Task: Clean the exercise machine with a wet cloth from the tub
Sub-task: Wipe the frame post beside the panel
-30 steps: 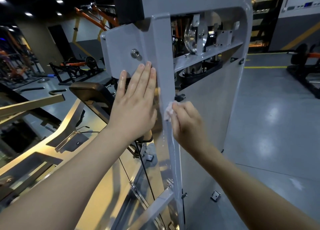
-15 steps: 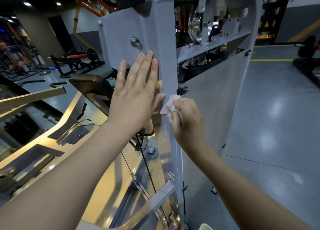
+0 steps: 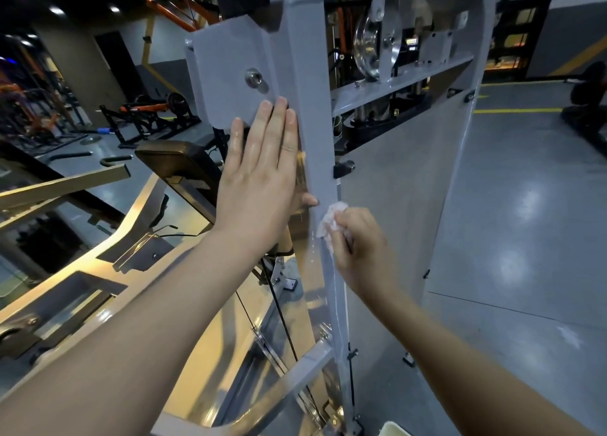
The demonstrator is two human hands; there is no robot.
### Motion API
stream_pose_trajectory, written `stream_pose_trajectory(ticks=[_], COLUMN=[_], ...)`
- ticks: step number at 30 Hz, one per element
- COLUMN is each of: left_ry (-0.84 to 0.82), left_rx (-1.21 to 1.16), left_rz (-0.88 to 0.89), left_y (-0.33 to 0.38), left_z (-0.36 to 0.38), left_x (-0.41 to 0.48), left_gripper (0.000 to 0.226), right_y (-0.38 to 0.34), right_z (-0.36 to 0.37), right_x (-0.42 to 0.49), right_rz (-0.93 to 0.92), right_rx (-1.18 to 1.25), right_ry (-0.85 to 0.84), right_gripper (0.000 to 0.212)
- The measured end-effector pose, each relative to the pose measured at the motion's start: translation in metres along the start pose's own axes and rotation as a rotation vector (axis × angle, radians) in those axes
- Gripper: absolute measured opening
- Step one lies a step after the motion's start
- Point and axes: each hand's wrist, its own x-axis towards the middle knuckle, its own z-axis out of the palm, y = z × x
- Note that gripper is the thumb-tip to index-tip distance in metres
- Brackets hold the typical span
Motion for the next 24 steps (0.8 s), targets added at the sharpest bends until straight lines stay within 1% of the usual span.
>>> stream_pose_trajectory(ticks=[2,4,7,9,10,12,14,16,17,19,21,22,24], left_ry=[-0.008,-0.002,-0.016,-0.014,-0.015,-0.019,-0.026,-0.022,-0.025,-0.030,-0.013,-0.010,0.014], left_rx=[-0.030,-0.042,0.011,0.023,0.022,0.001,-0.021,-0.030,-0.029,0.000,0.025,0.025,0.005], left_rz=[-0.011,-0.016,-0.011,-0.017,-0.017,-0.020,-0.035,-0.051,-0.049,-0.036,-0.035,-0.035,-0.040], left_y=[0.001,0.002,0.005,0.007,0.008,0.006,0.005,0.005,0.006,0.008,0.011,0.012,0.015], left_z=[0.003,0.004,0.006,0.005,0.004,0.006,0.007,0.006,0.006,0.008,0.006,0.005,0.005], left_x=[0.003,0.004,0.001,0.000,0.000,0.000,0.003,0.004,0.004,0.002,0.000,-0.001,-0.006], left_gripper=[0.123,0.123,0.124,0.125,0.125,0.122,0.120,0.121,0.121,0.121,0.125,0.127,0.122], right_y=[0.005,0.003,-0.010,-0.011,-0.008,0.004,0.016,0.016,0.012,-0.001,-0.009,-0.009,0.000], right_z=[-0.001,-0.005,-0.008,-0.005,-0.002,0.005,0.006,0.003,0.002,-0.001,0.000,0.001,0.007], right_x=[-0.012,0.001,0.030,0.029,0.019,-0.013,-0.035,-0.025,-0.012,0.014,0.022,0.016,-0.010], right_rz=[-0.021,-0.002,0.002,-0.007,-0.011,-0.010,-0.016,-0.004,0.021,0.052,0.047,0.034,0.019], right_rx=[0.015,0.002,0.024,0.034,0.037,0.033,0.024,0.016,0.005,-0.006,0.022,0.028,0.046], right_ry=[-0.066,-0.107,0.036,0.077,0.064,-0.022,-0.127,-0.172,-0.160,-0.055,0.037,0.040,-0.027], right_gripper=[0.025,0.020,0.013,0.019,0.024,0.027,0.023,0.019,0.018,0.018,0.017,0.020,0.027])
